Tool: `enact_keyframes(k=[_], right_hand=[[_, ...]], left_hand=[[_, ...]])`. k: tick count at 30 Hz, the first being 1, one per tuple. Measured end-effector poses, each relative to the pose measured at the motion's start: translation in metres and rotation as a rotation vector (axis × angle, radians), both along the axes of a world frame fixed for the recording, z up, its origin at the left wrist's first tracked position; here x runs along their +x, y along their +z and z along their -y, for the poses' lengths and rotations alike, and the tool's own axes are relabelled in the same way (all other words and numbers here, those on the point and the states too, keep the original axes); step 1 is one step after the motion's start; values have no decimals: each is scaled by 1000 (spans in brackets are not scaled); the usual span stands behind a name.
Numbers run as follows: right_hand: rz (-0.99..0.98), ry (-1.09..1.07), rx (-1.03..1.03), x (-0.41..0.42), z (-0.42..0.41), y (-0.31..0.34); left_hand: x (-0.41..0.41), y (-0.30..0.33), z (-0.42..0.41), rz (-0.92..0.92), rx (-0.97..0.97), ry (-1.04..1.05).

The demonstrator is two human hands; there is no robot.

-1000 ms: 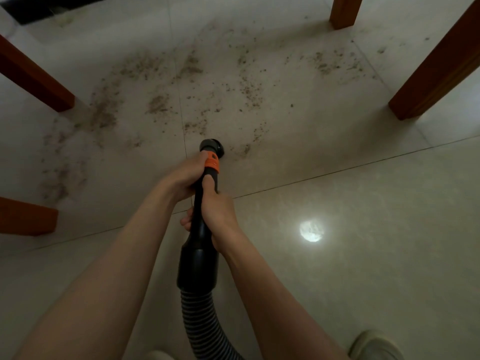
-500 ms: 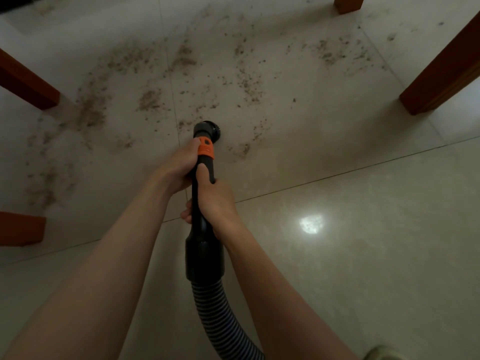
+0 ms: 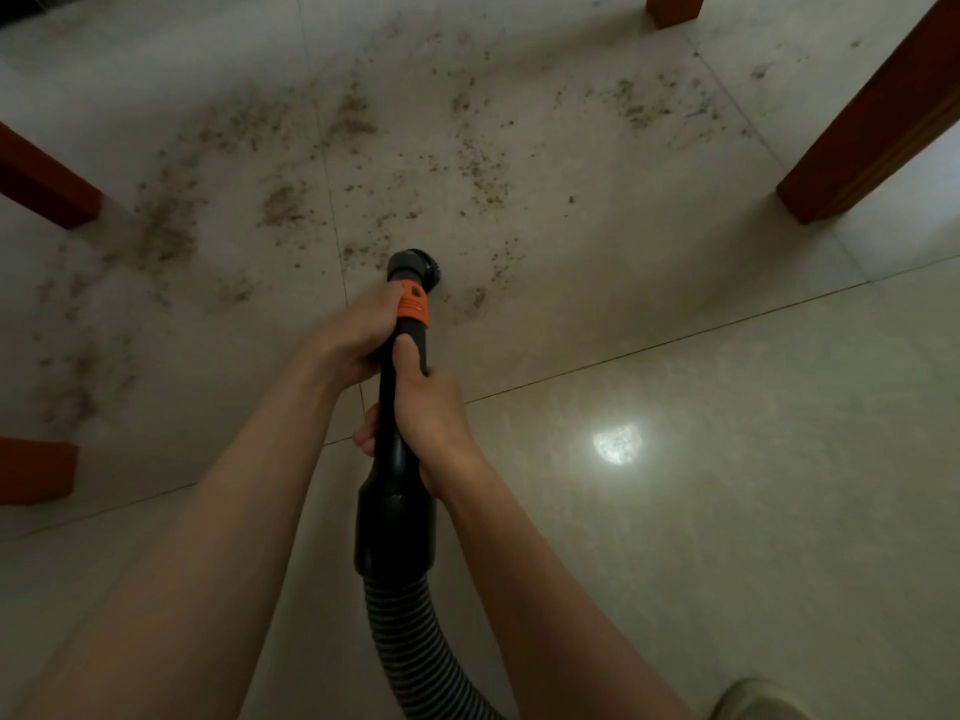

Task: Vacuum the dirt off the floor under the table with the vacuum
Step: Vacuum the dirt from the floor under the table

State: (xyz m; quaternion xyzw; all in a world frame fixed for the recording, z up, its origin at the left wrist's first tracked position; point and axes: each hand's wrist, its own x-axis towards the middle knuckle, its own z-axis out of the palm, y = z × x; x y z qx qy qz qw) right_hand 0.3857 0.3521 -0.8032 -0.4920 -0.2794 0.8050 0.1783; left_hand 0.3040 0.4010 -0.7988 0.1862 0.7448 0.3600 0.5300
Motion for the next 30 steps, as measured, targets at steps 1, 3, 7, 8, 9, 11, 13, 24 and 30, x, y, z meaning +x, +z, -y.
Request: enact_keyframes(k=[1, 3, 7, 8, 9, 11, 13, 24, 30], right_hand=[[-5, 3, -9, 0, 4, 1], [-7, 3, -28, 1, 12, 3], [5, -20, -65, 2, 24, 8], [6, -30, -67, 2, 28, 9], [8, -39, -68, 3, 32, 9], [11, -51, -73, 6, 39, 11], [15, -58, -75, 9, 44, 13], [-4, -85, -73, 22, 53, 21], [-11, -94, -76, 26, 41, 22]], left_hand=[[1, 1, 4, 4, 2, 1], [2, 3, 12, 4, -5, -3], [5, 6, 25, -21, -42, -1], [6, 6, 28, -17, -44, 4], [8, 7, 31, -6, -48, 7], [10, 8, 36, -12, -73, -5], [11, 8, 41, -26, -98, -23], [21, 10, 45, -34, -130, -50], [23, 6, 34, -60, -129, -70]])
